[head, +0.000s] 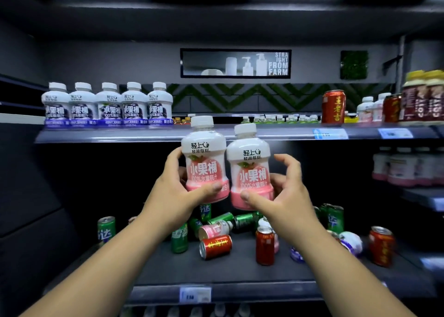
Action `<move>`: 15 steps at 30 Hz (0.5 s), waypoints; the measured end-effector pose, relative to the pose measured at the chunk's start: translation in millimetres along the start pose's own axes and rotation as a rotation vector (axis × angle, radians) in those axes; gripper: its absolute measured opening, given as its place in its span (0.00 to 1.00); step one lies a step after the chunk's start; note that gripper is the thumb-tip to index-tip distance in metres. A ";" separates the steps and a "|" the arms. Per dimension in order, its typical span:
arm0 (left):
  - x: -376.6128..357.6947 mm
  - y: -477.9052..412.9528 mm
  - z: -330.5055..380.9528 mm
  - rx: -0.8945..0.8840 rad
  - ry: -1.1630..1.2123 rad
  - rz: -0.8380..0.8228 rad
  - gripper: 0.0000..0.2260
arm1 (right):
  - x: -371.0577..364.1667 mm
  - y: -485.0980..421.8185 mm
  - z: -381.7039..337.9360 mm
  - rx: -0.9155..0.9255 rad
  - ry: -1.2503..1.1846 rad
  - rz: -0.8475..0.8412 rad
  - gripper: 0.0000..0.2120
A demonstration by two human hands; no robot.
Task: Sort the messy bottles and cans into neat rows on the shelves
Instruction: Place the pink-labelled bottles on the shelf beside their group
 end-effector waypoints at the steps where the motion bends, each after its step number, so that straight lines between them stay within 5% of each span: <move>1: -4.2 8.8 2.3 0.004 0.003 -0.014 0.50 | 1.1 10.4 -0.5 -0.004 -0.017 0.012 0.41; 7: -54.4 40.6 21.9 0.021 0.025 -0.102 0.48 | 39.7 75.0 -1.7 -0.052 -0.023 0.109 0.38; 15: -178.5 34.9 73.9 -0.040 0.117 -0.249 0.39 | 159.7 140.4 17.7 -0.144 0.035 0.196 0.46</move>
Point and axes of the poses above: each hand's wrist, its own y-axis away from the middle knuckle, its own x-axis out of the back of the hand, z = x × y, the point moved 3 cm from there along -y, towards the middle knuckle, and after that the axes turned 12 degrees about -z, right-handed, at the moved point
